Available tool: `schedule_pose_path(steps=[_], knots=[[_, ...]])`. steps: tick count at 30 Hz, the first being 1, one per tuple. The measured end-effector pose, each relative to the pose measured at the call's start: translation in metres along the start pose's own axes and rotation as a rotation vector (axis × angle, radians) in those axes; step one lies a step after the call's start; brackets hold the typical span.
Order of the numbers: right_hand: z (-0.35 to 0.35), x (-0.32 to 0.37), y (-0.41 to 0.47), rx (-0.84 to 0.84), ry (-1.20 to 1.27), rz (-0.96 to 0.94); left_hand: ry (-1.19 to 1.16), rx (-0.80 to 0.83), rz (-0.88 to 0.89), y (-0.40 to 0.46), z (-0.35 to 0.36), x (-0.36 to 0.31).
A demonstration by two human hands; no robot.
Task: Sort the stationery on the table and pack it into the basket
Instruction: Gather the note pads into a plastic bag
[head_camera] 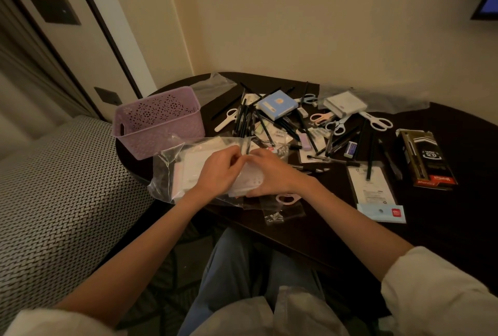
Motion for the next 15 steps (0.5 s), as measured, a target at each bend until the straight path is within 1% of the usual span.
schedule_pose_path(steps=[2,3,5,8,10,13,15], knots=[[-0.002,-0.005,-0.005,0.066,0.061,0.033,0.002,-0.009,-0.022,0.000,0.000,0.002],[-0.005,-0.008,-0.006,0.073,0.101,0.060,0.006,-0.011,-0.030,0.000,0.001,0.002],[-0.016,-0.015,-0.007,0.024,0.182,0.102,0.019,-0.006,-0.032,0.001,0.001,0.002],[-0.040,-0.027,-0.005,-0.189,0.323,0.147,0.062,0.014,-0.014,0.002,0.002,0.000],[-0.058,-0.038,-0.006,-0.339,0.370,0.205,0.100,0.023,0.006,0.002,0.001,-0.002],[-0.081,-0.057,-0.009,-0.521,0.360,0.296,0.158,0.028,0.034,0.005,0.000,-0.004],[-0.092,-0.069,-0.010,-0.585,0.323,0.381,0.190,0.034,0.035,0.006,-0.001,-0.003]])
Point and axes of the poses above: each hand's wrist, its own y-axis towards the middle knuckle, its own z-axis out of the palm, x = y × z, the point moved 8 cm from there along y, towards the middle knuckle, and after that the axes turned 12 degrees about -x, right-handed, at the moved point
